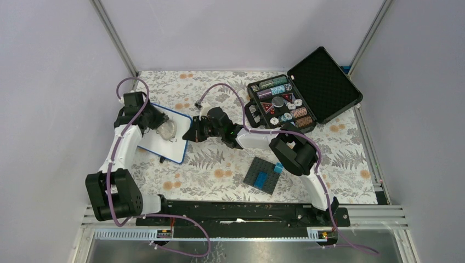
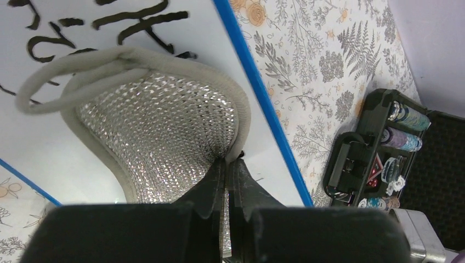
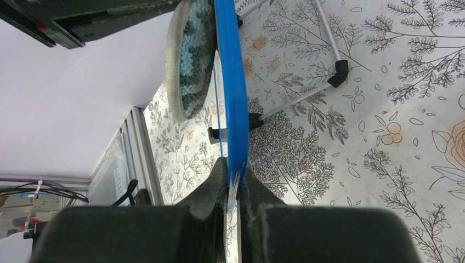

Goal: Erase the whiteboard

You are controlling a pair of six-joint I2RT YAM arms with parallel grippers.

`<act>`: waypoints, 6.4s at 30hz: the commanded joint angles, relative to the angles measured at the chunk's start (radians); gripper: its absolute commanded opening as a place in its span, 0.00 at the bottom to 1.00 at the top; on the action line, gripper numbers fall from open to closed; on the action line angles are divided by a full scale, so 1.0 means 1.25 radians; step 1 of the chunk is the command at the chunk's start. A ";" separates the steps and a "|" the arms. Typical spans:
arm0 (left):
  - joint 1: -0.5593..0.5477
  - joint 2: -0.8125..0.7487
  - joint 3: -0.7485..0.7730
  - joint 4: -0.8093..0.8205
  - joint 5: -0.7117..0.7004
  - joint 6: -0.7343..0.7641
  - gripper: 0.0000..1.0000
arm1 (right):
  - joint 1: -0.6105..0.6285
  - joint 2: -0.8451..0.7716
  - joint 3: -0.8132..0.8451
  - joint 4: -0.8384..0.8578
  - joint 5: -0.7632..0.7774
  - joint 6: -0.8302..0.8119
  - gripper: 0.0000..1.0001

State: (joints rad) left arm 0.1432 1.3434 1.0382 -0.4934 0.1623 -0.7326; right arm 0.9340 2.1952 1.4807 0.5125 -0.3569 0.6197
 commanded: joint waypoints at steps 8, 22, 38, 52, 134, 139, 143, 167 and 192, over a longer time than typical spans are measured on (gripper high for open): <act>0.062 -0.057 -0.224 0.062 -0.093 -0.024 0.00 | 0.032 -0.015 0.012 0.017 -0.116 -0.072 0.00; 0.026 -0.015 0.044 0.247 0.175 0.038 0.00 | 0.032 -0.006 0.019 0.029 -0.163 -0.066 0.00; 0.144 -0.071 -0.288 0.303 0.097 -0.065 0.00 | 0.031 -0.018 0.011 0.032 -0.161 -0.066 0.00; 0.036 -0.091 -0.186 0.333 0.110 -0.061 0.00 | 0.027 -0.023 0.000 0.049 -0.169 -0.055 0.00; 0.210 -0.017 -0.257 0.170 0.155 0.036 0.00 | 0.025 -0.026 0.001 0.054 -0.207 -0.055 0.00; 0.150 -0.030 -0.235 0.203 0.186 0.040 0.00 | 0.025 -0.023 0.003 0.054 -0.208 -0.053 0.00; 0.007 -0.046 -0.165 0.206 0.138 0.071 0.00 | 0.025 -0.021 0.003 0.054 -0.209 -0.053 0.00; 0.132 -0.024 -0.218 0.143 0.082 0.047 0.00 | 0.026 -0.033 -0.008 0.063 -0.216 -0.053 0.00; 0.037 -0.023 -0.177 0.158 0.004 0.005 0.00 | 0.028 -0.022 0.001 0.060 -0.221 -0.055 0.00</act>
State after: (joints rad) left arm 0.1478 1.3224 0.9596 -0.2295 0.2264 -0.7063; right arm 0.9077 2.1952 1.4643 0.5545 -0.4759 0.6193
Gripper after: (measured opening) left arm 0.021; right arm 0.066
